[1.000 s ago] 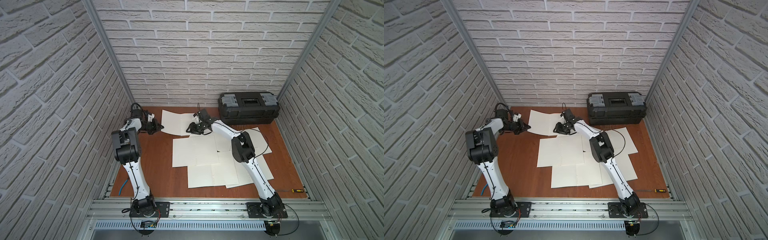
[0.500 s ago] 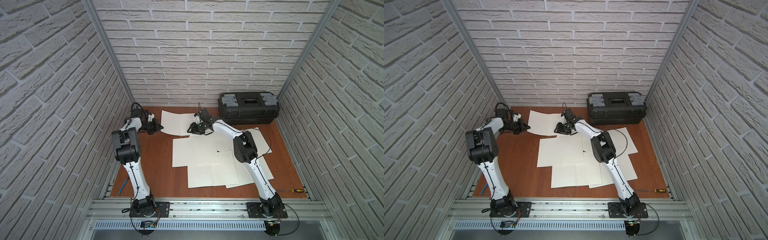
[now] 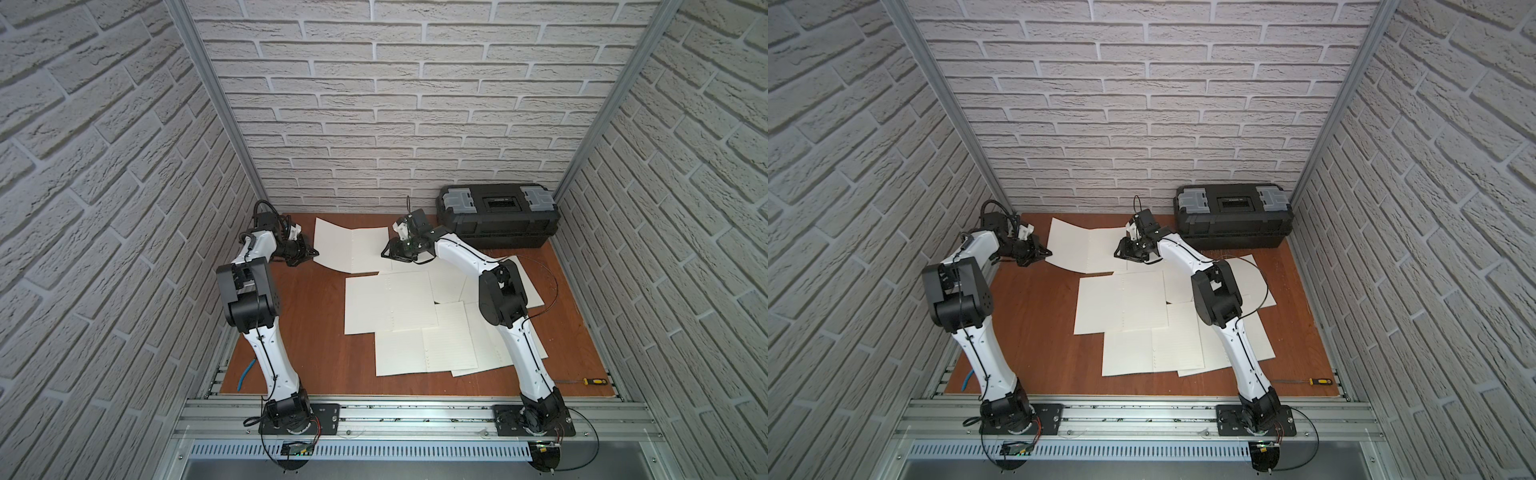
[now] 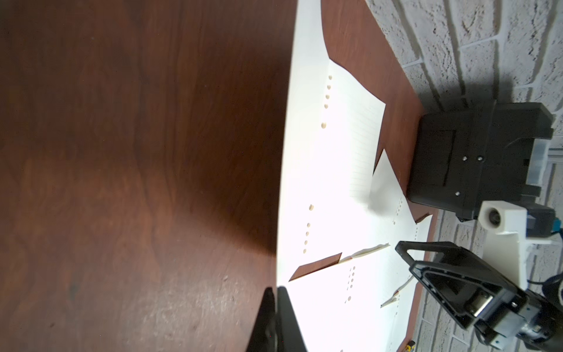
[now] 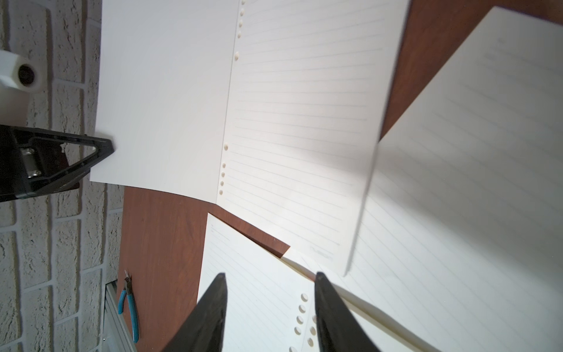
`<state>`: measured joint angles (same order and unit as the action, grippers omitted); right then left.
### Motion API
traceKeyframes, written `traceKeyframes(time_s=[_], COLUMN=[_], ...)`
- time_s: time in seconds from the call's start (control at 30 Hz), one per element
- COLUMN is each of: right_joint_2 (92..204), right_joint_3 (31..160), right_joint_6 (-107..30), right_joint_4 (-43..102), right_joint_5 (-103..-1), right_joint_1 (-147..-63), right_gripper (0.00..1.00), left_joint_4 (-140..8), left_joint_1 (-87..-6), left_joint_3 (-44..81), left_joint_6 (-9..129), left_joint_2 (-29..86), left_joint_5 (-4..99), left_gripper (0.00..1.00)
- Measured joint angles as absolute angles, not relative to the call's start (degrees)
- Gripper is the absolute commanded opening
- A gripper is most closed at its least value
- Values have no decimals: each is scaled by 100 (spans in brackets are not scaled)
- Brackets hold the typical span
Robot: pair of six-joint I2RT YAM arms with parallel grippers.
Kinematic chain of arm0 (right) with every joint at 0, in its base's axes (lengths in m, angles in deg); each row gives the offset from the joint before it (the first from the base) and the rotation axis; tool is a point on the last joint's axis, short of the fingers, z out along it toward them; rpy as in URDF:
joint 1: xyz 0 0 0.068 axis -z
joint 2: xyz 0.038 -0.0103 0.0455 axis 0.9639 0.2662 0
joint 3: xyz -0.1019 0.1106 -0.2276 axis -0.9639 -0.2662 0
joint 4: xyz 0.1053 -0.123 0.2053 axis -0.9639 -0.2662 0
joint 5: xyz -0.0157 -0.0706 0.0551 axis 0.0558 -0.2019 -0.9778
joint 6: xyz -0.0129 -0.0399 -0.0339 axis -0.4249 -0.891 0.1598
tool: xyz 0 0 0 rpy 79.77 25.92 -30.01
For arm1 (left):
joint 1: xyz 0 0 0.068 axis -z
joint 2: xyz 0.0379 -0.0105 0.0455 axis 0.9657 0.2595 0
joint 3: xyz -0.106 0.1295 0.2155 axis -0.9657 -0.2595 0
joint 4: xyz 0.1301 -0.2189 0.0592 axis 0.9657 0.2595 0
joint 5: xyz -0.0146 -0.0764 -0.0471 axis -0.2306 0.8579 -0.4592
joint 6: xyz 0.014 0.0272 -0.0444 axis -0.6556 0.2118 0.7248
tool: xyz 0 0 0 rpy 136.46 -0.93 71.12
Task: Close the notebook
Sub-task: Close the notebook at the center of the board.
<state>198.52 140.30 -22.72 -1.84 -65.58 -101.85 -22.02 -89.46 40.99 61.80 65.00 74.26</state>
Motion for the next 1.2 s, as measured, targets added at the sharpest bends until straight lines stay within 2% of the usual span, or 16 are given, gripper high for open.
traceKeyframes(time_s=[0.7, 1.03, 1.2], right_joint_2=[19836, 19819, 19819], right_joint_3=[13748, 13565, 13556], right_joint_6=[-2323, -2305, -2297], right_joint_4=[-103, 17, 83], right_joint_5=[-6564, -6586, -6601], right_joint_1=[-10131, -10131, -10131], right_gripper=[47, 47, 47], left_joint_4=[-1133, -1017, -1017], left_joint_1=[-9071, -9068, -8983], left_joint_3=[4619, 4748, 4748], left_joint_6=[5446, 5334, 5324], left_joint_2=[6172, 6037, 5986], left_joint_5=[6009, 6084, 6241], left_gripper=[0, 0, 4])
